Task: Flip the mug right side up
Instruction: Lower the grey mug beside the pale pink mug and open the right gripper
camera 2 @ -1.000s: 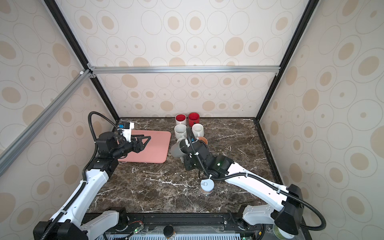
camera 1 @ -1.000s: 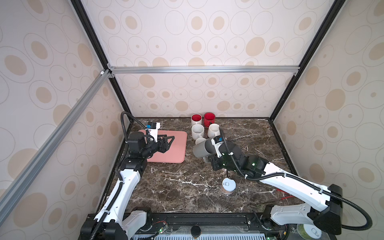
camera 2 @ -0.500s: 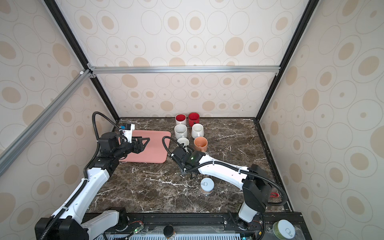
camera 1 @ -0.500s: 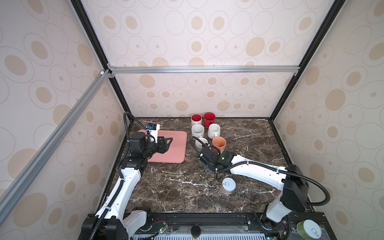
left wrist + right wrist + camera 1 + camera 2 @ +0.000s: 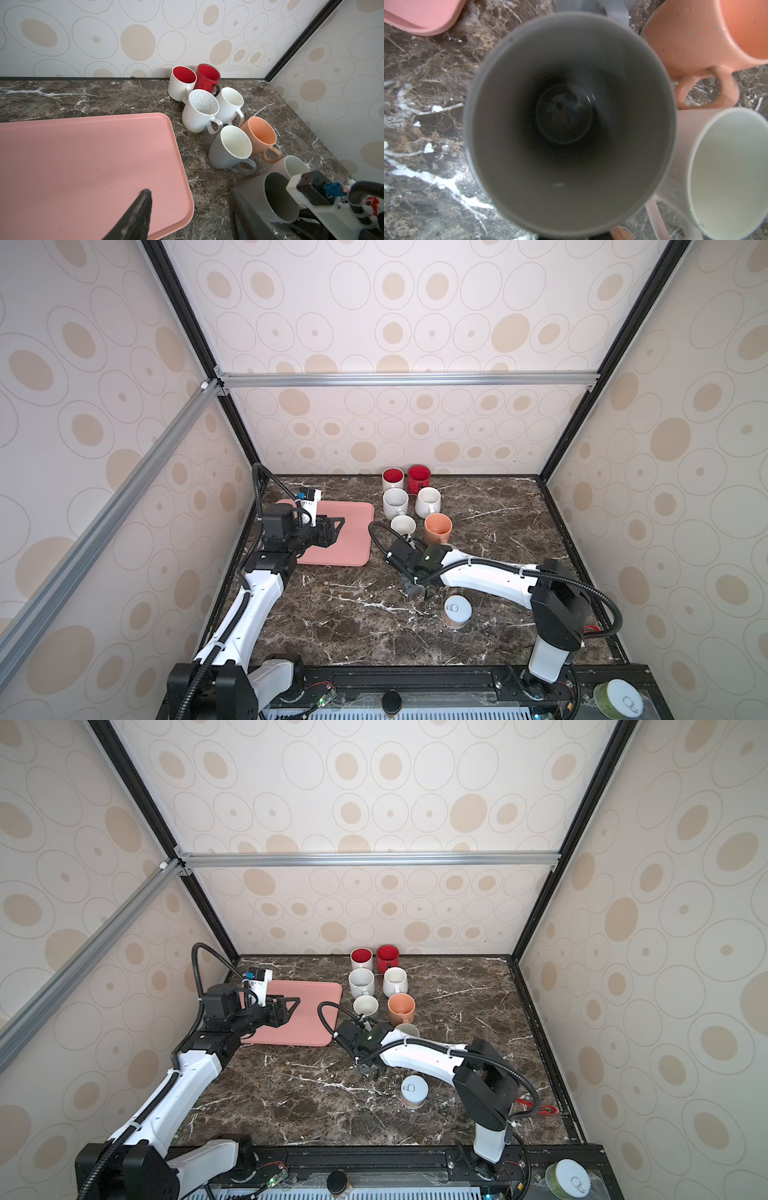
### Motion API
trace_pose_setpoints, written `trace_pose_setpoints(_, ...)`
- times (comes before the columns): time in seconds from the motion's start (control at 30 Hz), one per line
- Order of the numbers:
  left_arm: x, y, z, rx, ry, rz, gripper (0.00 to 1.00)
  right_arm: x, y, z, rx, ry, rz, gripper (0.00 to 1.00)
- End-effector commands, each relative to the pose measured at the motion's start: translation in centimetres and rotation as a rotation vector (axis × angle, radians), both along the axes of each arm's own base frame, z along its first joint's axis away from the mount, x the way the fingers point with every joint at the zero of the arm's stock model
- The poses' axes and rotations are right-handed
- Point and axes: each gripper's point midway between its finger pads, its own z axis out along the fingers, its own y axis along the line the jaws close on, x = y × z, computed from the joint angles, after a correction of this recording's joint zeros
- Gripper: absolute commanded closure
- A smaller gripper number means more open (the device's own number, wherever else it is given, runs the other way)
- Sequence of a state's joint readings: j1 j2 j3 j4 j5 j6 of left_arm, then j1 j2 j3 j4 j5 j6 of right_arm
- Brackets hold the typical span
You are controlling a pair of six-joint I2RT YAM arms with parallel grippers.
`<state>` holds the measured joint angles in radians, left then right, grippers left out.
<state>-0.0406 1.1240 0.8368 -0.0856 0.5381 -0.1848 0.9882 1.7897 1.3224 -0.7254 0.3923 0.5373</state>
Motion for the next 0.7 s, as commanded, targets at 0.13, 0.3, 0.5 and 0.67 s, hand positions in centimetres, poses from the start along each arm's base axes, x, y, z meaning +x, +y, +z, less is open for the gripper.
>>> trace_pose_setpoints(0.13,0.4,0.5,2.0,0.037,-0.052,0.009,0.4,0.6,0.8,1.8,0.046,-0.038,-0.027,0.6)
trace_pose_setpoints(0.3,0.6,1.3,3.3,0.075,-0.072,0.037,0.38,0.8,1.0,5.3,0.09,-0.079,-0.016,0.54)
trace_pose_setpoints(0.5,1.4,3.6,6.0,0.149,-0.105,0.151,0.25,1.3,0.1,11.1,0.14,-0.197,0.007,0.51)
trace_pose_setpoints(0.67,1.6,5.3,8.1,0.193,-0.125,0.229,0.16,2.5,-3.0,13.5,0.157,-0.285,-0.011,0.45)
